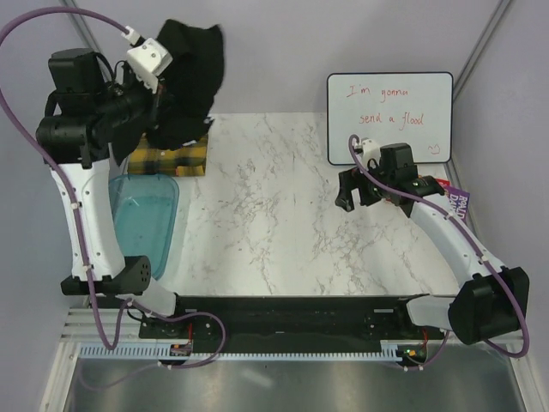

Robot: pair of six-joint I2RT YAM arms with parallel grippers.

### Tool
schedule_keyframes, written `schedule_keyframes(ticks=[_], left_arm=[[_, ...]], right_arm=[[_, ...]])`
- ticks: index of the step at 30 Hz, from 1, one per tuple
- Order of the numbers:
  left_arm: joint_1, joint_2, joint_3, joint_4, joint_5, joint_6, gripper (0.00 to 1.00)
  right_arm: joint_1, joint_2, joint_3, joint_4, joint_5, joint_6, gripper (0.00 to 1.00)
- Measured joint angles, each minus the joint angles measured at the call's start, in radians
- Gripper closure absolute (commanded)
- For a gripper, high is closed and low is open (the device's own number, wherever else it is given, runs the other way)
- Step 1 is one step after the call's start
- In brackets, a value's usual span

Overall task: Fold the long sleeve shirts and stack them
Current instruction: Grab the shirt from the pile, then move the shirt to the center of the board

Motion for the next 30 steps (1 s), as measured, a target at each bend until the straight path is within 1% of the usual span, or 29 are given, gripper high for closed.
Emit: schedule_keyframes(ticks=[2,4,5,6,7,8,11,15,17,18,21,22,25,27,28,30], left_arm=[[-0.121,0.009,0.11,-0.009,0.029,-0.069,0.98],[-0.216,-0.003,0.138,-0.001,0.064,-0.136,0.98],[-0.248,-0.018,0.117,0.0,0.073,-0.16,0.83],[-0.27,-0.03,0.091,0.0,0.08,-0.177,0.61],[-0.297,-0.049,0.021,0.021,0.088,-0.196,0.2],[-0.31,-0.062,-0.034,0.023,0.092,-0.204,0.01],[-0.325,-0.091,-0.264,0.05,0.098,-0.245,0.01],[-0.325,-0.074,-0.586,0.083,0.085,-0.245,0.01],[-0.325,-0.076,-0.692,0.088,0.067,-0.237,0.01],[-0.325,-0.08,-0.739,0.092,0.054,-0.23,0.01],[-0.324,-0.116,-0.879,0.129,0.01,-0.204,0.07],[-0.323,-0.133,-0.931,0.142,-0.001,-0.2,0.1],[-0.319,-0.166,-1.065,0.182,-0.04,-0.196,0.14],[-0.318,-0.16,-1.129,0.21,-0.062,-0.196,0.13],[-0.317,-0.15,-1.148,0.224,-0.073,-0.196,0.1],[-0.317,-0.122,-1.178,0.256,-0.1,-0.196,0.06]], right_arm=[[-0.01,0.0,0.004,0.0,0.0,0.002,0.02],[-0.022,0.0,0.004,0.0,0.001,0.004,0.02],[-0.027,0.0,0.004,0.0,0.002,0.004,0.02],[-0.034,-0.001,0.004,0.0,0.001,0.004,0.02],[-0.041,-0.002,0.004,-0.001,0.001,0.004,0.02],[-0.048,-0.003,0.004,-0.003,0.001,0.003,0.02],[-0.066,-0.005,0.008,-0.015,0.002,0.0,0.02],[-0.096,-0.004,0.03,-0.038,0.004,-0.021,0.02],[-0.107,-0.004,0.044,-0.051,0.002,-0.048,0.02],[-0.109,-0.004,0.05,-0.055,0.0,-0.06,0.02],[-0.108,-0.003,0.066,-0.084,-0.045,-0.12,0.02],[-0.104,-0.002,0.071,-0.093,-0.061,-0.135,0.02],[-0.062,0.024,0.084,-0.109,-0.103,-0.168,0.04],[0.001,0.061,0.084,-0.112,-0.111,-0.18,0.06],[0.035,0.083,0.084,-0.112,-0.111,-0.181,0.07],[0.082,0.127,0.083,-0.11,-0.112,-0.18,0.08]])
